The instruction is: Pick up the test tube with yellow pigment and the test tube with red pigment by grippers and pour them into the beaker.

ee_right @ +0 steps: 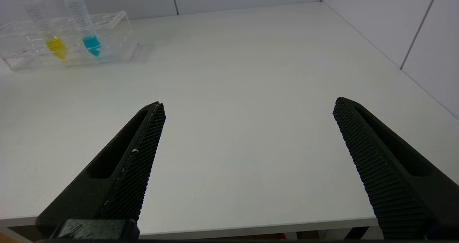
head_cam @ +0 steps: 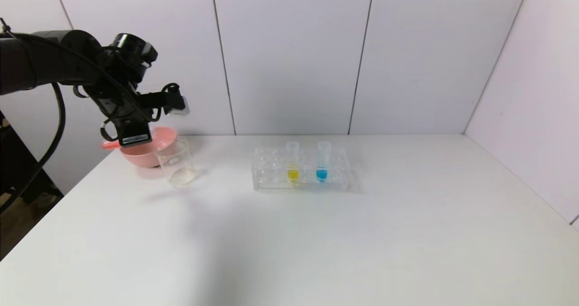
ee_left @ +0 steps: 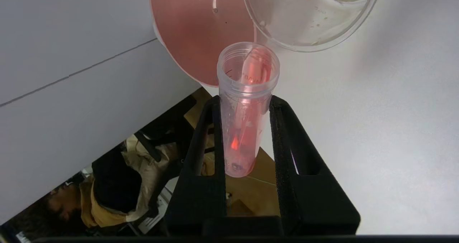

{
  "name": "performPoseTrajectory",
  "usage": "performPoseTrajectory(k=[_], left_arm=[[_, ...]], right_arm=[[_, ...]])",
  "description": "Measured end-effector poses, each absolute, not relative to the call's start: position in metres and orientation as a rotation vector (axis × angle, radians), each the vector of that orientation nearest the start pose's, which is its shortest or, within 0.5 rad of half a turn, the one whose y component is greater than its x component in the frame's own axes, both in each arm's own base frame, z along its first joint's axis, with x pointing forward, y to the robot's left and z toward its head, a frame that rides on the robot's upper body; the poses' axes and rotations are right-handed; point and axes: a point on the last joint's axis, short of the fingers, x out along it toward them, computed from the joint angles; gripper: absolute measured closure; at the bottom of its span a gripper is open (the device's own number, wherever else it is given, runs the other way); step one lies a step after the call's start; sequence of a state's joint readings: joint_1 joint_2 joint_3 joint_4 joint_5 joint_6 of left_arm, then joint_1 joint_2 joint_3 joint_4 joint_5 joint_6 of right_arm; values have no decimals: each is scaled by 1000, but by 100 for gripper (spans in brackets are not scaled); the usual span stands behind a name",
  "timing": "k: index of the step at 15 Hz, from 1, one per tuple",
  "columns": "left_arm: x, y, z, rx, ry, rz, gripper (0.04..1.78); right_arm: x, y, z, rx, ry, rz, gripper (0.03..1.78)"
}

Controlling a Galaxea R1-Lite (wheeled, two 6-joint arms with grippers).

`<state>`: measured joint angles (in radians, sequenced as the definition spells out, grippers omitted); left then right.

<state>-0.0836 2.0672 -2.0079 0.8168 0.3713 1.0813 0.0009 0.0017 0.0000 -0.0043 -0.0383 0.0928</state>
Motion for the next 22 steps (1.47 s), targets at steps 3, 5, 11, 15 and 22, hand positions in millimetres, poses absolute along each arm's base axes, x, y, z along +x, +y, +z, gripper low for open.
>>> performPoseTrajectory(k=[3, 5, 11, 15, 22], left_arm=[[389, -30, 243, 1255, 995, -164, 141], [393, -33, 238, 1289, 1026, -128, 141], [397, -46, 229, 1342, 1043, -118, 141], [398, -57, 226, 1404, 1059, -87, 141], [397, -73, 221, 1447, 1061, -82, 141]], right_arm=[[-23, -1, 76, 93, -4, -38, 10], [-23, -1, 76, 93, -4, -38, 10], [-23, -1, 76, 93, -4, -38, 10], [-23, -1, 76, 93, -4, -37, 10], [-23, -1, 76, 93, -4, -38, 10]])
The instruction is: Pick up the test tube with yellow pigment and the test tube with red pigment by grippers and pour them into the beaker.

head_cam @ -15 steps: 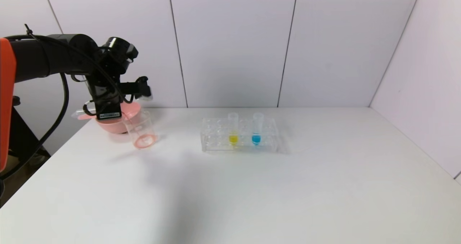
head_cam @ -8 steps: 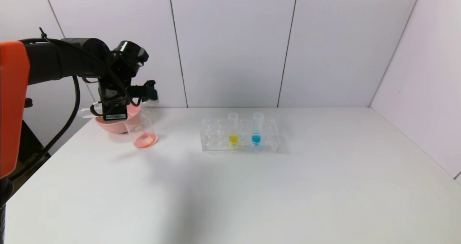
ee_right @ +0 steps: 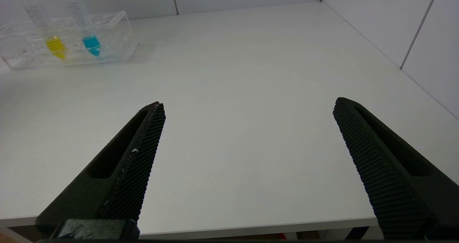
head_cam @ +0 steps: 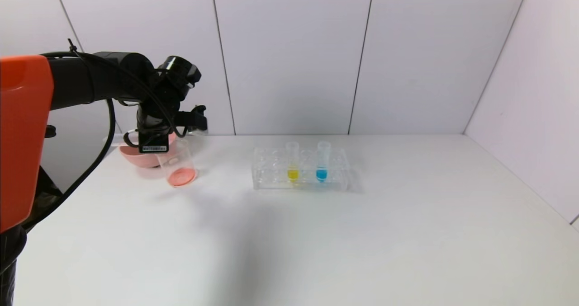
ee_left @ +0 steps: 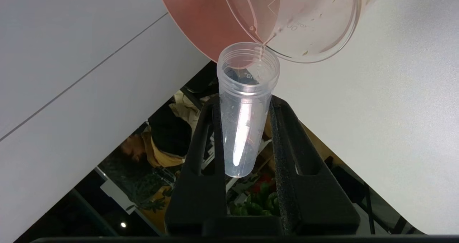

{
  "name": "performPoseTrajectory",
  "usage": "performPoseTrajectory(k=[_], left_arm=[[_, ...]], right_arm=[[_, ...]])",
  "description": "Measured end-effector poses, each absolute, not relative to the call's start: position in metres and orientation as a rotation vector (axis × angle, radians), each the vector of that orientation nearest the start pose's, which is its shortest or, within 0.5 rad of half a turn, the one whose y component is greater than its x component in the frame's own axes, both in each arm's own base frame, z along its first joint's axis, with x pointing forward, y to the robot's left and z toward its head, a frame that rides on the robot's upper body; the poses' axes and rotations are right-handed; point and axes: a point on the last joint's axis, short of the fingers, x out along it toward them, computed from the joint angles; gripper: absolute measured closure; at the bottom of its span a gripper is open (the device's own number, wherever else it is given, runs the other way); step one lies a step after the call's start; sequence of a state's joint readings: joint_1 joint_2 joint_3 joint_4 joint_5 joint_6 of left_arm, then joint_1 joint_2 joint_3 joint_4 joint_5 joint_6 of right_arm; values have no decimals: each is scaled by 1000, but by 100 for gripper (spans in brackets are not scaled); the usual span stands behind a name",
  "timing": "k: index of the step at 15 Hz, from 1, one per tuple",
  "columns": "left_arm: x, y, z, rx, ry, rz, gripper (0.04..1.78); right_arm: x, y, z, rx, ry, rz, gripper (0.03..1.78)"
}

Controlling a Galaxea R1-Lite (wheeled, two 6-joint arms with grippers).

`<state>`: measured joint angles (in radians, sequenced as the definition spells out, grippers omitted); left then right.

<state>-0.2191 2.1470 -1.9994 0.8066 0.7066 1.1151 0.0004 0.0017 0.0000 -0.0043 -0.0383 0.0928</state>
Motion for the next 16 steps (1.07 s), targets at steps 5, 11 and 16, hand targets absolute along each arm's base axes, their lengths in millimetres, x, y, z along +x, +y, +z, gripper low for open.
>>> performPoseTrajectory(k=[5, 11, 16], left_arm=[[396, -74, 229, 1306, 988, -39, 141], [398, -47, 257, 952, 790, 52, 141], [392, -31, 278, 415, 604, 175, 141]], right_arm=[[-23, -1, 76, 93, -4, -38, 10], [-23, -1, 76, 93, -4, -38, 10], [-23, -1, 76, 93, -4, -38, 10]])
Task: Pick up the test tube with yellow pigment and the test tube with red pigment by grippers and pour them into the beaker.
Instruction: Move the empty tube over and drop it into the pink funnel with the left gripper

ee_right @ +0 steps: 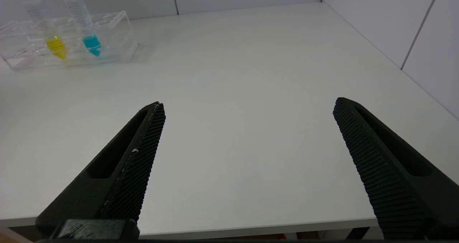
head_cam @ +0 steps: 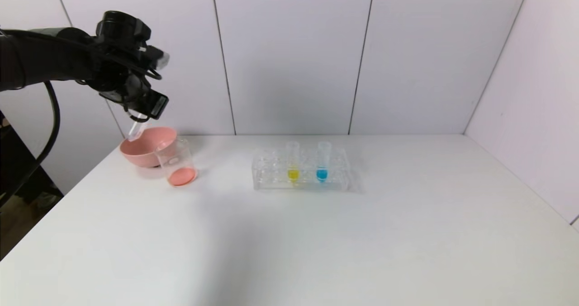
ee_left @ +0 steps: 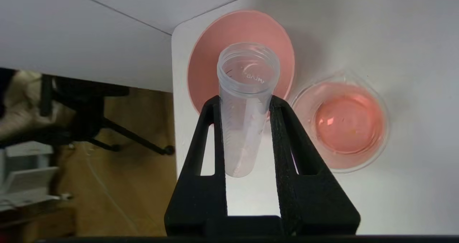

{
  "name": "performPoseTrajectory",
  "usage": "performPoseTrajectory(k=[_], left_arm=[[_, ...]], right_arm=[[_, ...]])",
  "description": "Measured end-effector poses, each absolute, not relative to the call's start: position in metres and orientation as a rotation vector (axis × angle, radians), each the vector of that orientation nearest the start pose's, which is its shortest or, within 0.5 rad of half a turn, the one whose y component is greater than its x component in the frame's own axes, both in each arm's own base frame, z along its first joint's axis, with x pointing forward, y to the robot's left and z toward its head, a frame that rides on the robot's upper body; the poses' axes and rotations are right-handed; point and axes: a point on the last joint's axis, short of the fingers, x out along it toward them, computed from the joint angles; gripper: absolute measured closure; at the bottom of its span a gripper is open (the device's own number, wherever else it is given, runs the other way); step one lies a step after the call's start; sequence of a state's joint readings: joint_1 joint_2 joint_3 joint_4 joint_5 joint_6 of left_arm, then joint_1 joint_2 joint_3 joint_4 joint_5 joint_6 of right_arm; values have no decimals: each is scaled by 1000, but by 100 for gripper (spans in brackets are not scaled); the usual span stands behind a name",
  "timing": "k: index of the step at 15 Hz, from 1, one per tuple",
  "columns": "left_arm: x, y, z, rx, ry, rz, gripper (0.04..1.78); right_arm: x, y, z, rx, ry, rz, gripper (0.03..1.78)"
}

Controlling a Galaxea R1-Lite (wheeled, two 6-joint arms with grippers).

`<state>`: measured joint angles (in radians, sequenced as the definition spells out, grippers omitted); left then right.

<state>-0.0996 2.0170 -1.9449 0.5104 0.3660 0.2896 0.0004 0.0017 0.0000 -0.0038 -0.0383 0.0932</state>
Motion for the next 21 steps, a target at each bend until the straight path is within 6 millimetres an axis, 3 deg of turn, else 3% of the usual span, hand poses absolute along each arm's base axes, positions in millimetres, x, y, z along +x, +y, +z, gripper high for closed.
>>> performPoseTrajectory(k=[4, 12, 16, 21], left_arm=[[384, -22, 271, 171, 462, 245, 141], [346, -11, 226, 81, 186, 292, 141], [359, -6, 207, -13, 84, 323, 141], [384, 6, 175, -61, 81, 368, 141]], right_arm=[[-23, -1, 76, 93, -4, -38, 10], [-23, -1, 76, 93, -4, -38, 10], [-23, -1, 76, 93, -4, -38, 10], [-23, -1, 76, 93, -4, -38, 10]])
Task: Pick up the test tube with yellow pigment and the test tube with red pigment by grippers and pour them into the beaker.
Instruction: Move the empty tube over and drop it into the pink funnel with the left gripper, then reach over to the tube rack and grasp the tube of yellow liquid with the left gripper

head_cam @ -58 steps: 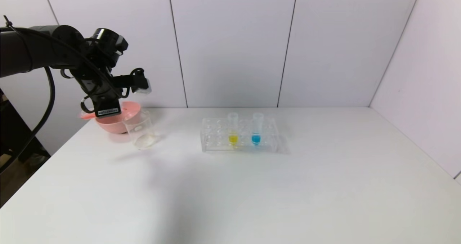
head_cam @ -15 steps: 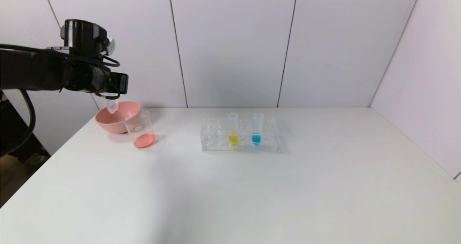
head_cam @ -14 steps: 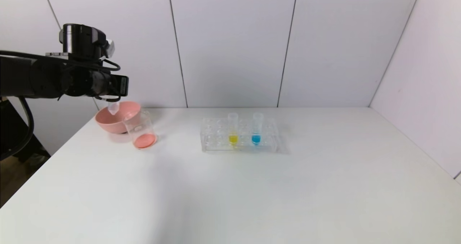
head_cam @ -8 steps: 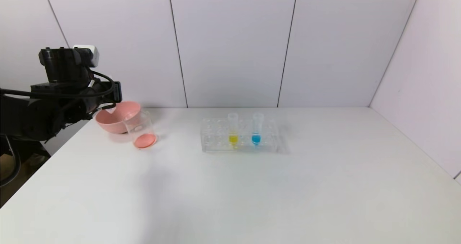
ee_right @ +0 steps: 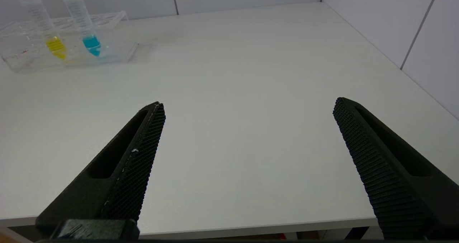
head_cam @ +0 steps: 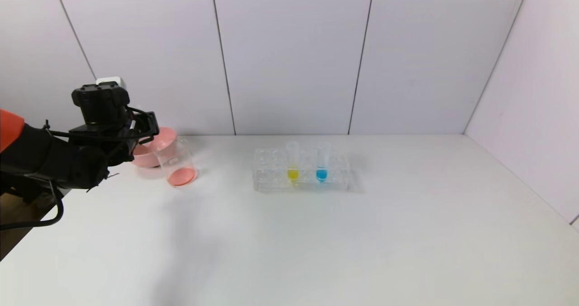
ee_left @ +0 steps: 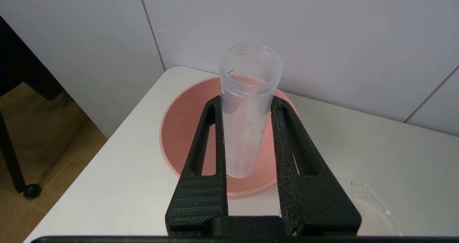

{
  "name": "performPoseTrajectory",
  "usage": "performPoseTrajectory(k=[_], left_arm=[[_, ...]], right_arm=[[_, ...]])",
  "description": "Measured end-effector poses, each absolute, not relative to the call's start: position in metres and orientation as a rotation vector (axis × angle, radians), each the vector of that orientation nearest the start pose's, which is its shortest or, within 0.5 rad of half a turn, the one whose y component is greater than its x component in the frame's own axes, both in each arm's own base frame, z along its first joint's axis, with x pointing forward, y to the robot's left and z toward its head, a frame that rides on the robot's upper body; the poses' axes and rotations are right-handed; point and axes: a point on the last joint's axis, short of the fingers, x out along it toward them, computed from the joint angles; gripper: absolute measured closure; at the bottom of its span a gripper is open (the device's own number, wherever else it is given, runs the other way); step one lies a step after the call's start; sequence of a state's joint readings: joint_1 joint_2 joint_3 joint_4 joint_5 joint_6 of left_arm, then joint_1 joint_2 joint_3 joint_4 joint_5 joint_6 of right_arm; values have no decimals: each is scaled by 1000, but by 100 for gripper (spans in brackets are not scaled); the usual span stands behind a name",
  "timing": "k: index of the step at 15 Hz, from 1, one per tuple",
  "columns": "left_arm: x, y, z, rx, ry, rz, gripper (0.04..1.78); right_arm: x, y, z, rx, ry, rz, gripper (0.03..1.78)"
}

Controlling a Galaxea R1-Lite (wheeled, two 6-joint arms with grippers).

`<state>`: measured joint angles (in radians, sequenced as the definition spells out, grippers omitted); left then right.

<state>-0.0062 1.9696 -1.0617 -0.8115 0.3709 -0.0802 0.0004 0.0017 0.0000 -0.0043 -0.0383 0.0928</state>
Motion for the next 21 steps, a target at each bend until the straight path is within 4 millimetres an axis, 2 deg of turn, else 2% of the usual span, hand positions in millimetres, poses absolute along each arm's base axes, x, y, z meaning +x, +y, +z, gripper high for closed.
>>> performPoseTrajectory(k=[3, 5, 8, 10, 12, 17, 19, 21], left_arm=[[399, 20, 156, -67, 80, 402, 141], [404, 22, 146, -70, 101, 403, 141], [409, 23, 138, -67, 118, 407, 140], [412, 23, 135, -67, 118, 408, 131], [413, 24, 134, -67, 119, 412, 112], [412, 24, 142, -69, 96, 416, 35], [405, 22, 153, -69, 79, 408, 16], [390, 19, 167, -69, 67, 372, 7]], right_arm=[[-23, -1, 76, 93, -4, -38, 10], [-23, -1, 76, 93, -4, -37, 10], [-23, -1, 76, 93, -4, -38, 10], [-23, -1, 76, 93, -4, -37, 10], [-23, -1, 76, 93, -4, -38, 10], [-23, -1, 76, 93, -4, -38, 10], [-23, -1, 76, 93, -4, -38, 10], [-23, -1, 76, 93, -4, -37, 10]])
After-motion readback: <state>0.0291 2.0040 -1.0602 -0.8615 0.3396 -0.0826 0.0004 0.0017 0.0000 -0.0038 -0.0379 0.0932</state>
